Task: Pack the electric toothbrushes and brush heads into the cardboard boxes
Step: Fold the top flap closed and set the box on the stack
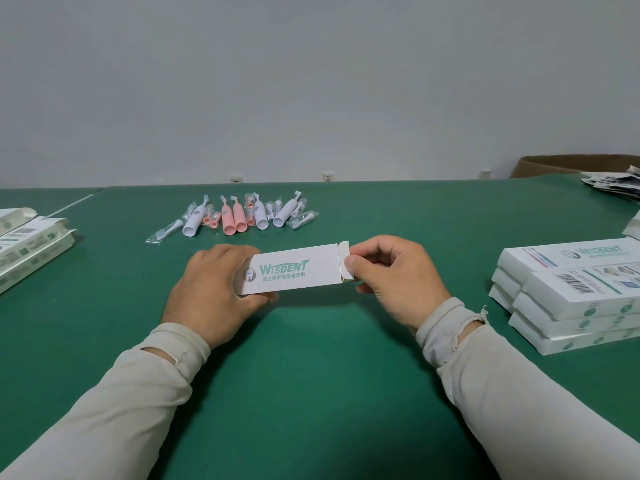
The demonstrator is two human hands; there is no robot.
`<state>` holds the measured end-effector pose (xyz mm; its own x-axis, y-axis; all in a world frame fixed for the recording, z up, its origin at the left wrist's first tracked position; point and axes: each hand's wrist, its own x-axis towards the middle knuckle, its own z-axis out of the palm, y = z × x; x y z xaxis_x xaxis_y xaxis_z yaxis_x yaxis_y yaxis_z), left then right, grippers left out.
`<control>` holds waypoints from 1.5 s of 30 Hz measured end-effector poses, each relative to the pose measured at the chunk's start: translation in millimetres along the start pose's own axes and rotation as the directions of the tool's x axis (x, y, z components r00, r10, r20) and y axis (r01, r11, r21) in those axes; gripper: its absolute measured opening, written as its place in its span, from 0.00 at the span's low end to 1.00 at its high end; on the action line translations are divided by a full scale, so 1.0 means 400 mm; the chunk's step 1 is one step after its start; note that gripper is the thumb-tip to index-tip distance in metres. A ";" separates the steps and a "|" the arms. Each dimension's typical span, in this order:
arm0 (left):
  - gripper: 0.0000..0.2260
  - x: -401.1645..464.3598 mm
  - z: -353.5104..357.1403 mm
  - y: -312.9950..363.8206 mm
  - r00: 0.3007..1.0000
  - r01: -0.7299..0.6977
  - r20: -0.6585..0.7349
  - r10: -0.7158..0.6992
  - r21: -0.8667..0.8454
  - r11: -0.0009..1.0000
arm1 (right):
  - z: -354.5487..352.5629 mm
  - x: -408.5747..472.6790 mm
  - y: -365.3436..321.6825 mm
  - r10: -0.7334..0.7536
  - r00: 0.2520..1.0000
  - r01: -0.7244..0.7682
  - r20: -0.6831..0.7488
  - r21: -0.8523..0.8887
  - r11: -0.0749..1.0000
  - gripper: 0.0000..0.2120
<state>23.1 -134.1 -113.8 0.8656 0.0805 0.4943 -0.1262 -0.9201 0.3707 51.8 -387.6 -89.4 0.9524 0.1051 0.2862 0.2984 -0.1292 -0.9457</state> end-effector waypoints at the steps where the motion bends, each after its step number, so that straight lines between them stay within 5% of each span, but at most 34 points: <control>1: 0.27 0.000 0.000 0.000 1.000 0.003 -0.001 -0.003 -0.001 1.000 | 0.000 -0.001 -0.001 0.002 1.000 -0.002 0.002 -0.002 1.000 0.04; 21: 0.27 -0.005 -0.009 0.013 0.999 0.037 0.022 -0.038 0.052 0.998 | 0.008 -0.006 0.012 0.011 1.000 -0.008 0.029 -0.098 0.995 0.05; 26: 0.35 -0.009 -0.014 0.017 0.995 0.026 0.094 -0.027 0.016 1.000 | 0.022 -0.006 0.021 0.012 0.999 -0.016 -0.041 -0.088 0.996 0.06; 33: 0.28 -0.013 -0.006 -0.002 0.977 -0.135 0.146 0.159 -0.161 0.978 | -0.037 0.032 0.031 0.193 0.961 -0.168 -0.199 0.136 0.976 0.08; 38: 0.27 -0.028 -0.022 0.007 0.995 0.030 0.100 0.010 -0.387 0.922 | -0.070 0.032 0.006 0.367 0.912 -0.282 -0.185 0.368 0.886 0.11; 39: 0.28 -0.019 -0.033 0.023 0.997 0.038 0.078 -0.006 -0.412 0.910 | -0.079 0.028 0.009 0.353 0.905 -0.281 -0.238 0.289 0.915 0.11; 41: 0.31 0.011 -0.063 0.088 0.999 0.015 0.050 0.008 -0.442 0.897 | -0.088 0.018 0.030 0.215 0.927 -0.266 -0.307 -0.136 0.954 0.12; 45: 0.25 0.089 -0.066 0.342 0.977 -0.081 0.135 0.166 -0.485 0.871 | -0.069 -0.011 0.040 0.102 0.991 -0.135 -0.091 -0.557 0.820 0.08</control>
<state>23.9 -247.1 -24.6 0.8901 -0.1255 0.4381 -0.4147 -0.6217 0.6644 54.1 -417.3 -101.7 0.9795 0.0014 0.2014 0.1506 -0.6690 -0.7278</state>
